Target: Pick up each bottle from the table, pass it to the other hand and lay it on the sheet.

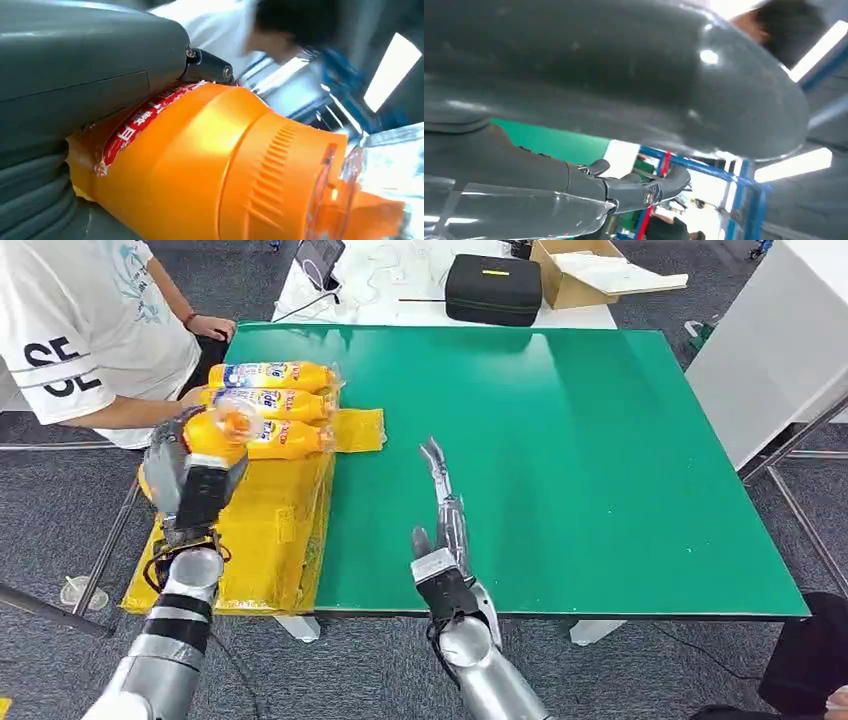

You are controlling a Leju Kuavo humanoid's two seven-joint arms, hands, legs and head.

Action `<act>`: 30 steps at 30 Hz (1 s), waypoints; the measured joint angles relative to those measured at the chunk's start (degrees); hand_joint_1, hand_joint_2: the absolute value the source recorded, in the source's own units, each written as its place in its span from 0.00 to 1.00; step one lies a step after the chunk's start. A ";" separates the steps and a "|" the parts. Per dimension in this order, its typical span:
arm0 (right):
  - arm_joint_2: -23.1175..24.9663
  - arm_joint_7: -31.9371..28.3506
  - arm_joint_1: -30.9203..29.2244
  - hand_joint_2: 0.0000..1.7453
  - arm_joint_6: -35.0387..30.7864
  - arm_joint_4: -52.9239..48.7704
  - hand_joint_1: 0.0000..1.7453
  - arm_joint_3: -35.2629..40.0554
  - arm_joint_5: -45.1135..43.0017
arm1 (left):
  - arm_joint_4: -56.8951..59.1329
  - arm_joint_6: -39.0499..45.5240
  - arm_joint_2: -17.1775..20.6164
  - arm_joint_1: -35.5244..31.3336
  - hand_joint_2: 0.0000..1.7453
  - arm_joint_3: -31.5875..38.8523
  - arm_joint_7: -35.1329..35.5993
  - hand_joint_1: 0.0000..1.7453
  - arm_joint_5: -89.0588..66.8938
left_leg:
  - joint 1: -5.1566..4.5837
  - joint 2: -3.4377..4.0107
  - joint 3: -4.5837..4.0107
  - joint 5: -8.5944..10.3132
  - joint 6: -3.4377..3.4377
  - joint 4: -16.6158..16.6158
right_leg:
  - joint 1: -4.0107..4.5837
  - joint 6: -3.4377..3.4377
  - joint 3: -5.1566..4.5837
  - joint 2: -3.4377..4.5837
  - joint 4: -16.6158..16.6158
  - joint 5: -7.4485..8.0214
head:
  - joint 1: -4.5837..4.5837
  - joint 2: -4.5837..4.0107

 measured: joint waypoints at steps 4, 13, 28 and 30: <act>-0.20 0.00 -0.02 0.00 0.50 -1.90 0.00 0.92 -1.74 | 10.44 2.61 2.84 -3.56 1.00 -4.95 3.36 1.00 -12.25 | -0.01 0.17 0.01 -0.01 0.00 0.00 | 0.00 -0.15 -0.07 0.12 0.01 0.11 | 0.00 0.00; -0.77 -0.24 0.00 0.00 2.10 -1.99 0.00 1.92 -2.60 | 20.97 -6.09 7.11 -6.20 1.00 -10.75 8.24 1.00 -20.81 | 0.02 0.16 -0.01 0.00 -0.01 -0.01 | 0.03 -0.17 -0.12 0.12 0.01 0.10 | 0.00 0.00; -0.76 -0.31 0.01 0.00 3.83 -2.03 0.00 2.64 -2.84 | 25.93 -17.69 9.75 -6.56 1.00 -14.05 8.13 1.00 -21.18 | 0.01 0.15 -0.02 0.00 -0.01 -0.01 | 0.02 -0.17 -0.11 0.11 0.01 0.10 | 0.00 0.00; -0.77 -0.28 0.01 0.00 3.82 -2.03 0.00 2.64 -2.84 | 26.04 -17.69 9.77 -6.61 1.00 -14.09 8.13 1.00 -21.18 | 0.01 0.15 -0.02 0.00 -0.01 -0.01 | 0.02 -0.17 -0.11 0.11 0.01 0.10 | 0.00 0.00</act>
